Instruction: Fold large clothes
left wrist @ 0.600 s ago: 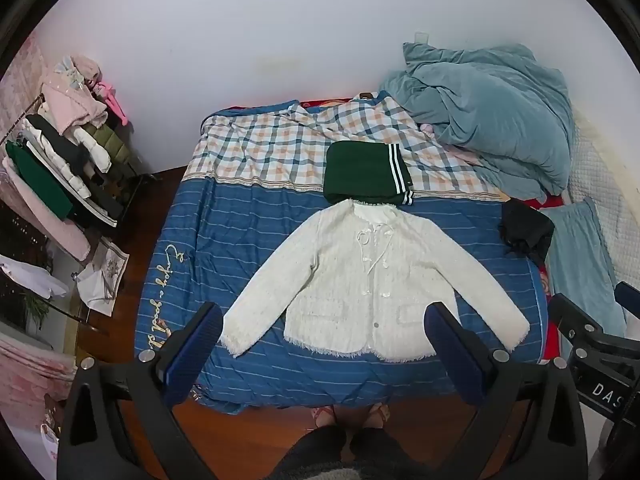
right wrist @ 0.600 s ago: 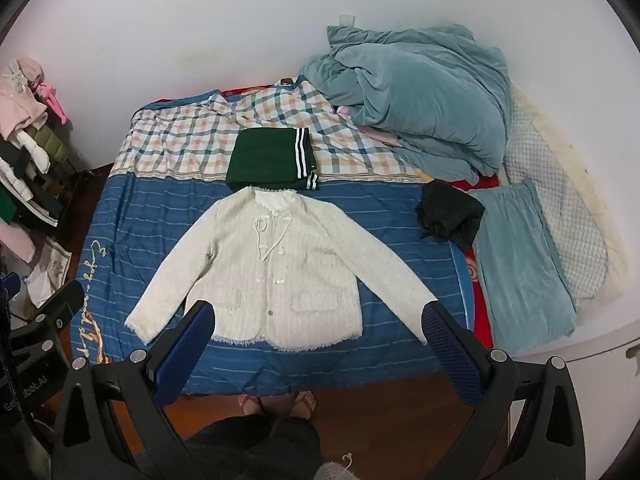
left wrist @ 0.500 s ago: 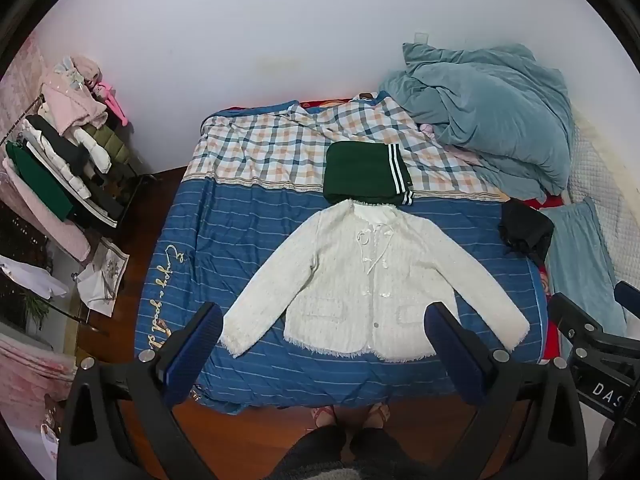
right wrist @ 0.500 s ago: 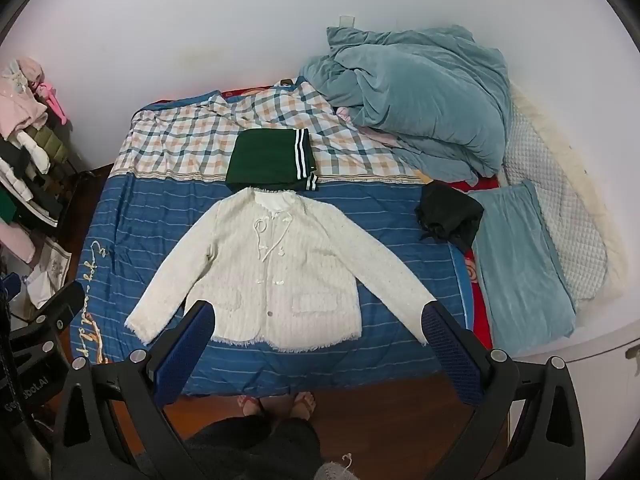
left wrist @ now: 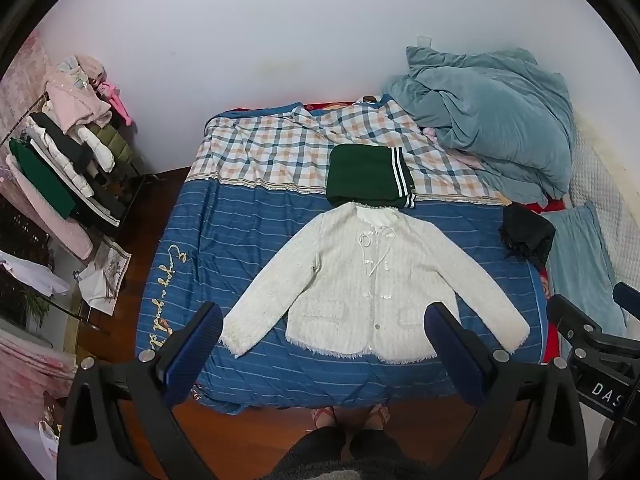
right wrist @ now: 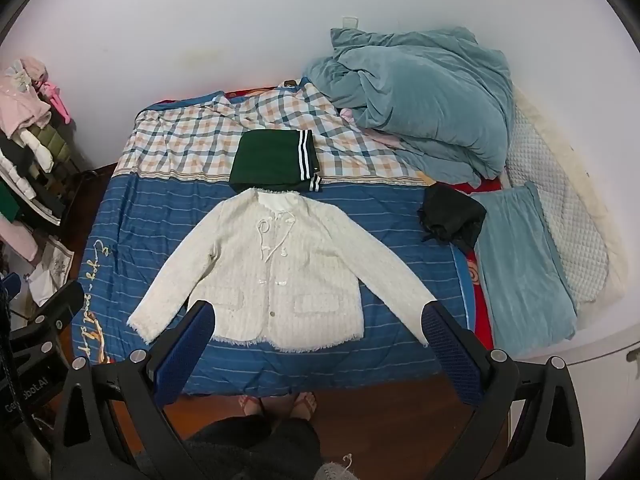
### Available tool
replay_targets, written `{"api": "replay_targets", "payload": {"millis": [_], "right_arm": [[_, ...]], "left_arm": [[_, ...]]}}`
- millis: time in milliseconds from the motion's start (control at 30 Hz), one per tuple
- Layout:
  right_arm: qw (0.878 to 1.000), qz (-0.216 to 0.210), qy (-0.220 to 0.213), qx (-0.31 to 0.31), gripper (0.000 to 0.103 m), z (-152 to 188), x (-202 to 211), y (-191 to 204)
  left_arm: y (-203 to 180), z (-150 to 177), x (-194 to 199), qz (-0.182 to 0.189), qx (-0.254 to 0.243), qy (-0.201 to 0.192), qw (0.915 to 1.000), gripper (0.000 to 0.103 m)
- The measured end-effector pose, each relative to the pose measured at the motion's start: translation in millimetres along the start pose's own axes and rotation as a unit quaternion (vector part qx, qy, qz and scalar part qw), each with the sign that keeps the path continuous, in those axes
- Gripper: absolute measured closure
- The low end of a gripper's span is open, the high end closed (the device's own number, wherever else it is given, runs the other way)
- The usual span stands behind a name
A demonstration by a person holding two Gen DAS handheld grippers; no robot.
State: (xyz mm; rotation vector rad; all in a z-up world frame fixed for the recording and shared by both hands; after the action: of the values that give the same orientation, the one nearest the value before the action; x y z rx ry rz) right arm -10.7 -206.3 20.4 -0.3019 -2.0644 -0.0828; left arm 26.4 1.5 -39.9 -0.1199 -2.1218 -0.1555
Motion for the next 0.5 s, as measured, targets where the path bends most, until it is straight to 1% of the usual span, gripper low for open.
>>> {"api": "replay_targets", "payload": {"millis": [167,200,233,500], "right_arm": [[1.000,0.000,-0.005,0.001,0.000,-1,4,1],[1.000,0.001,-0.006,0.001,0.000,0,6,-1],[1.000,0.000,-0.006,0.002,0.000,0,7,-3],[1.000,0.000,-0.006,0.001,0.000,-3,8,-5]], "left_arm": [[2,-3,4,0.002,0.001,0.000,1.0000,0.000],[10,-8,7,0.002,0.001,0.000,1.0000,0.000],[11,-7,7,0.003,0.001,0.000,1.0000,0.000],[11,-7,9,0.003,0.002,-0.002,1.0000,0.000]]}}
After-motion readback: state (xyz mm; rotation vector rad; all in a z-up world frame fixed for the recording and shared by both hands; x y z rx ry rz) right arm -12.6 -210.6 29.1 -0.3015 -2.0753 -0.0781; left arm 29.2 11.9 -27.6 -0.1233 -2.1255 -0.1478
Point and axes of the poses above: each gripper's, at about its wrist camera, not at the fingertips, and x roughly against the way its jaws point, y to its left, z to its underside, the point moved 5 cm from there along -x, roughly the way its jaws point, and after that the axes turned 1 degree about z, right-handed, at the moved point
